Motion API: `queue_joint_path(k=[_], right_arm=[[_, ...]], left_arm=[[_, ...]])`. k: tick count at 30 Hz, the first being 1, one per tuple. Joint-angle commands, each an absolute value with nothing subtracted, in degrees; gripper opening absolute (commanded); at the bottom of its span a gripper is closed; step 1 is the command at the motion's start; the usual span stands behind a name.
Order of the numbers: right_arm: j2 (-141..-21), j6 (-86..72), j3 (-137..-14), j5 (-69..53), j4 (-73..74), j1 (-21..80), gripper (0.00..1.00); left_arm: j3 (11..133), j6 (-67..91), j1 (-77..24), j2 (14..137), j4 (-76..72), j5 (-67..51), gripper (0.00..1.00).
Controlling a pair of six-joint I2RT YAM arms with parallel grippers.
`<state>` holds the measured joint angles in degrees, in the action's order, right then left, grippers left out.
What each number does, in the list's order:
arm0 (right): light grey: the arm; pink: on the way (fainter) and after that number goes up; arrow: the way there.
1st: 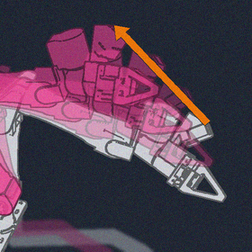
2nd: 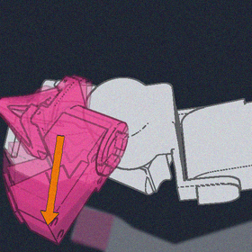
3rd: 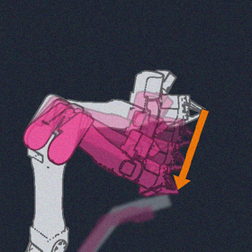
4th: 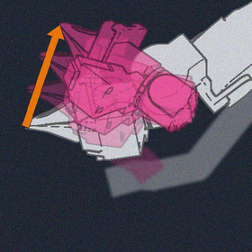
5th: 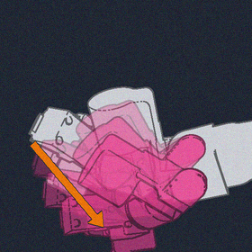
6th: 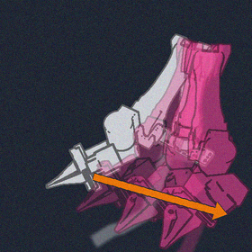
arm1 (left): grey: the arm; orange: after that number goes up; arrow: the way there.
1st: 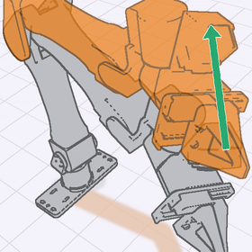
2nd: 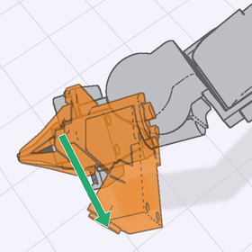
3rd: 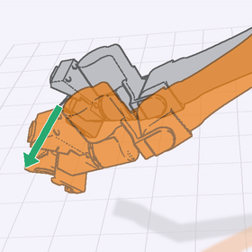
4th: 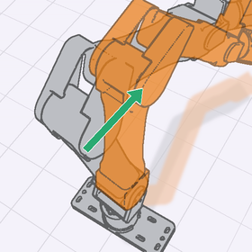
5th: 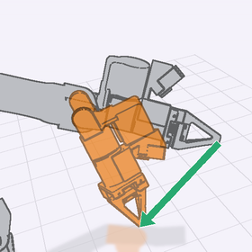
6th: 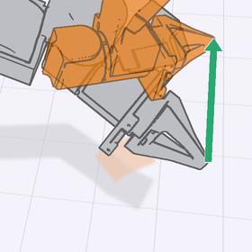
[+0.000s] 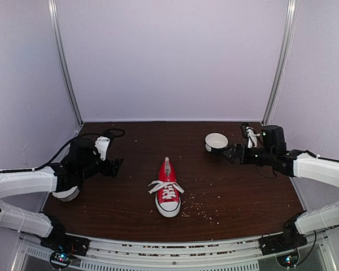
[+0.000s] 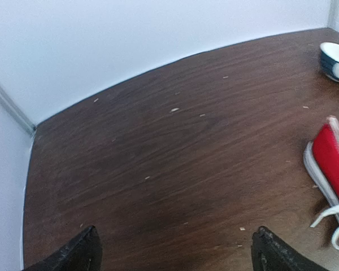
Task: Tie the shoes
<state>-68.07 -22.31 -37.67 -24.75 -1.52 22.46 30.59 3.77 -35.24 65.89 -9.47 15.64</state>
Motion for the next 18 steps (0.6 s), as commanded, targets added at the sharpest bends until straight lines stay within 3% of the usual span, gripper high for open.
queue_joint_path(k=[1, 7, 12, 18], right_arm=[[-57.1, -24.2, -30.3, -14.8, -4.3, 14.6, 0.99], [-43.1, -20.9, -23.3, -4.0, -1.8, 8.5, 1.0], [-36.3, -19.4, -17.5, 3.6, -3.8, 8.3, 1.0], [-33.0, -22.7, -12.2, 3.6, -9.2, 8.4, 1.0]], left_arm=[[29.4, 15.4, -28.0, 65.4, -2.6, 26.2, 0.95], [26.9, 21.8, -18.1, 66.3, -3.2, 22.8, 0.97], [26.8, 21.8, -17.6, 67.6, -7.3, 25.3, 0.97], [27.0, 22.1, -17.6, 68.7, -7.3, 25.4, 0.98]])
